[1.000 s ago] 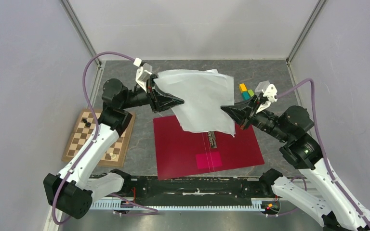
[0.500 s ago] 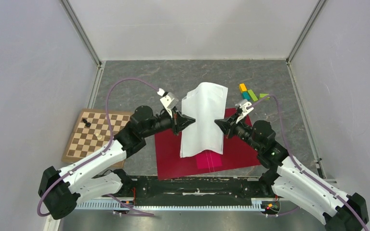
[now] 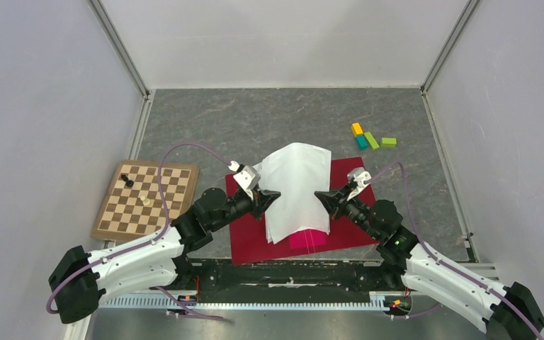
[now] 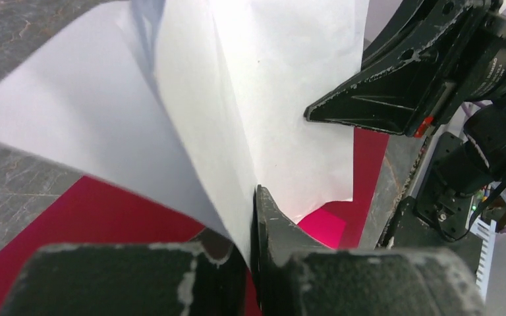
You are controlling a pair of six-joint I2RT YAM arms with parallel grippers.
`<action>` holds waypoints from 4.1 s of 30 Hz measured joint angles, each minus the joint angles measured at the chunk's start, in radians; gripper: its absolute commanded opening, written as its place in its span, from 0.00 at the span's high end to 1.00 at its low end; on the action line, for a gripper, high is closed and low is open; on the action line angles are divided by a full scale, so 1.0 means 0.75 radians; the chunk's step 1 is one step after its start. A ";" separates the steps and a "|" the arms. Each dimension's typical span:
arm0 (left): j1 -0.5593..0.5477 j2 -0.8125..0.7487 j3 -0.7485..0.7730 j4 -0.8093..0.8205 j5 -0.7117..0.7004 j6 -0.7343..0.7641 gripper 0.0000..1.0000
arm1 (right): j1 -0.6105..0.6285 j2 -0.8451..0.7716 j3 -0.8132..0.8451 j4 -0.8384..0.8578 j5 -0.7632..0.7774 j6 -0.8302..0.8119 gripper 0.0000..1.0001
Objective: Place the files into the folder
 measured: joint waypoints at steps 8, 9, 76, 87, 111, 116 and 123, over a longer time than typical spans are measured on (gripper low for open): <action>-0.048 -0.017 -0.072 0.029 -0.041 -0.001 0.71 | 0.003 -0.086 -0.091 0.079 -0.009 0.007 0.72; -0.049 -0.019 -0.074 0.028 -0.041 -0.001 0.70 | 0.003 -0.099 -0.100 0.084 -0.013 0.007 0.70; -0.056 -0.033 -0.108 0.171 0.100 0.344 0.60 | 0.009 -0.095 -0.128 0.143 -0.094 -0.140 0.09; -0.056 -0.027 -0.107 0.155 0.096 0.342 0.65 | 0.009 0.042 -0.045 0.137 -0.081 -0.151 0.07; -0.056 -0.073 -0.107 0.089 0.034 0.337 0.51 | 0.009 0.182 0.034 0.156 -0.101 -0.157 0.05; -0.056 -0.066 -0.107 0.090 0.030 0.333 0.50 | 0.012 0.200 0.039 0.170 -0.111 -0.149 0.04; -0.056 -0.066 -0.107 0.091 0.030 0.332 0.56 | 0.016 0.202 0.039 0.173 -0.110 -0.149 0.04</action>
